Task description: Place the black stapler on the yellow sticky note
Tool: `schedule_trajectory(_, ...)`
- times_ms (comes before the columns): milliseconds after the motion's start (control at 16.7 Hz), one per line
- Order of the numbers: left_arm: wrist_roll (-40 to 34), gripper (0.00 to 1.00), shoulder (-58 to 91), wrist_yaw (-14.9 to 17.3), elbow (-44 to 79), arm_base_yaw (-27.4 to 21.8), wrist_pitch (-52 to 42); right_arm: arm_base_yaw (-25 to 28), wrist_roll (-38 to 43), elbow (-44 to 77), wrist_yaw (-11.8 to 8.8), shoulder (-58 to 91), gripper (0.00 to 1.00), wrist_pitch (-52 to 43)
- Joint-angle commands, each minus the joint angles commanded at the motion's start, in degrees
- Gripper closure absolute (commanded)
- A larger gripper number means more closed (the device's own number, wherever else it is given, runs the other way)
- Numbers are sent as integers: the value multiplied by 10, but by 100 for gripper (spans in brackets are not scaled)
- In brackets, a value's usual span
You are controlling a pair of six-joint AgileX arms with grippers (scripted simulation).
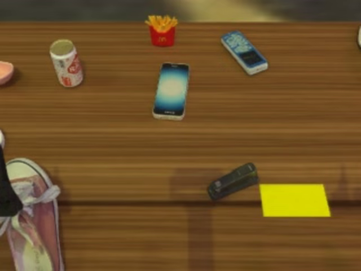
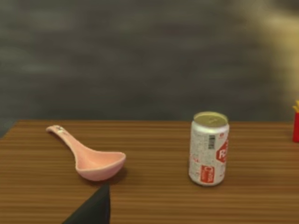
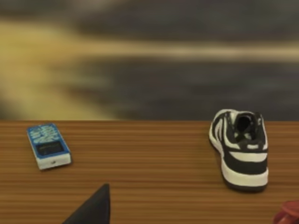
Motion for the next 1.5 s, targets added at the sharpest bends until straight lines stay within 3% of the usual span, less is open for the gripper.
schedule_trajectory(240,0,0,0,0,0,0,0,8,-15,18,-1,17,0,-14)
schedule_trajectory(540,0,0,0,0,0,0,0,64,-129,165,-2,167,0,-120)
schedule_trajectory(1200,0,0,0,0,0,0,0,256,-535,700,2,847,0,-517)
schedule_trajectory(1500,0,0,0,0,0,0,0,328,-684,896,1,1074,0,-658)
